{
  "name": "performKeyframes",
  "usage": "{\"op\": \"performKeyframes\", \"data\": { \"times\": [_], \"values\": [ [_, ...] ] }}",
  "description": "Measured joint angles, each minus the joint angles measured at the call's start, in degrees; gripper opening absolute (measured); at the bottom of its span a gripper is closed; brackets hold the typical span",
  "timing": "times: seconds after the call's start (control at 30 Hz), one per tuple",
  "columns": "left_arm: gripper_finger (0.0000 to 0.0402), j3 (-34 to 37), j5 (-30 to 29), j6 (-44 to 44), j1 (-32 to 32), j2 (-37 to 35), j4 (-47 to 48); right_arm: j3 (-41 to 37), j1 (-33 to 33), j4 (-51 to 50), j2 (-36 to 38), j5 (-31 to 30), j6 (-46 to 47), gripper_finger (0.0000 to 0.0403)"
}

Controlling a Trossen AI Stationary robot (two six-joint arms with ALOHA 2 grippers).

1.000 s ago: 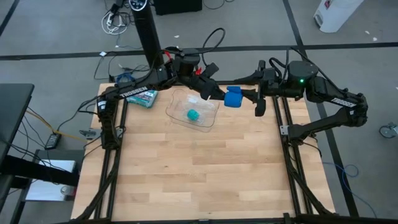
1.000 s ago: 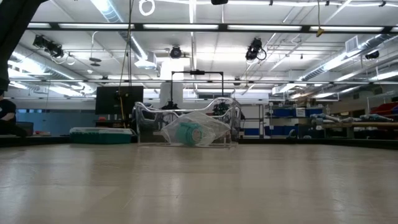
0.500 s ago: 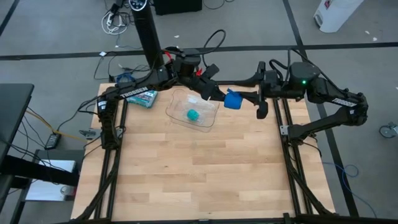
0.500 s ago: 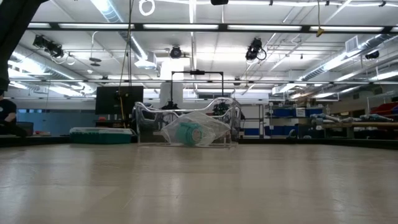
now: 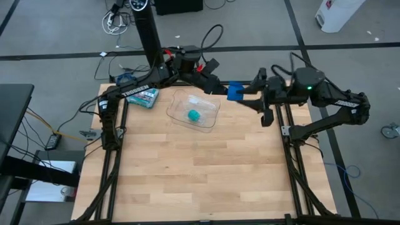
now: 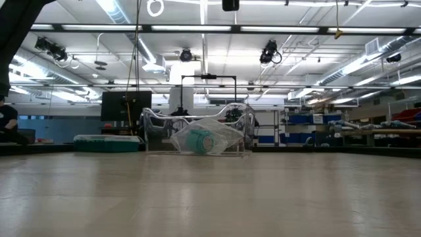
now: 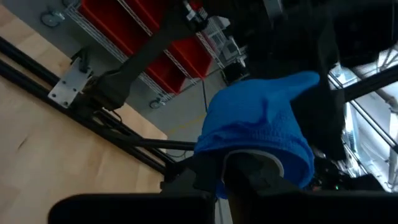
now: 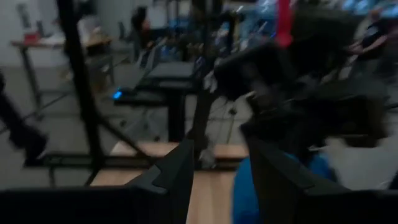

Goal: Roll bandage
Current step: Roll the blue bandage

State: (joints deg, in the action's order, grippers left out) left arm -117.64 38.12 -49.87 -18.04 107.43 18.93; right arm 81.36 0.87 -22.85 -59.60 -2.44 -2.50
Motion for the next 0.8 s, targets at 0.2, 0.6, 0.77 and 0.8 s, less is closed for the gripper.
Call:
{"op": "performKeyframes", "data": {
  "times": [0.2,0.6,0.77,0.8],
  "values": [
    [0.0025,-0.1,0.9,3.0,0.0,0.0,0.4,1.8,0.8,-1.7,2.8,-11.2,3.3,0.015],
    [0.0025,-0.1,-1.1,10.6,0.2,-0.1,7.7,3.8,-2.9,-13.0,-1.5,-13.6,24.7,0.015],
    [0.0025,-0.1,-2.3,12.8,0.4,-0.1,11.4,3.8,-4.9,-12.9,-3.1,-10.8,31.2,0.015],
    [0.0025,-0.1,-2.6,13.4,0.5,-0.1,11.8,3.8,-5.4,-13.4,-3.4,-9.7,32.4,0.015]
  ]
}}
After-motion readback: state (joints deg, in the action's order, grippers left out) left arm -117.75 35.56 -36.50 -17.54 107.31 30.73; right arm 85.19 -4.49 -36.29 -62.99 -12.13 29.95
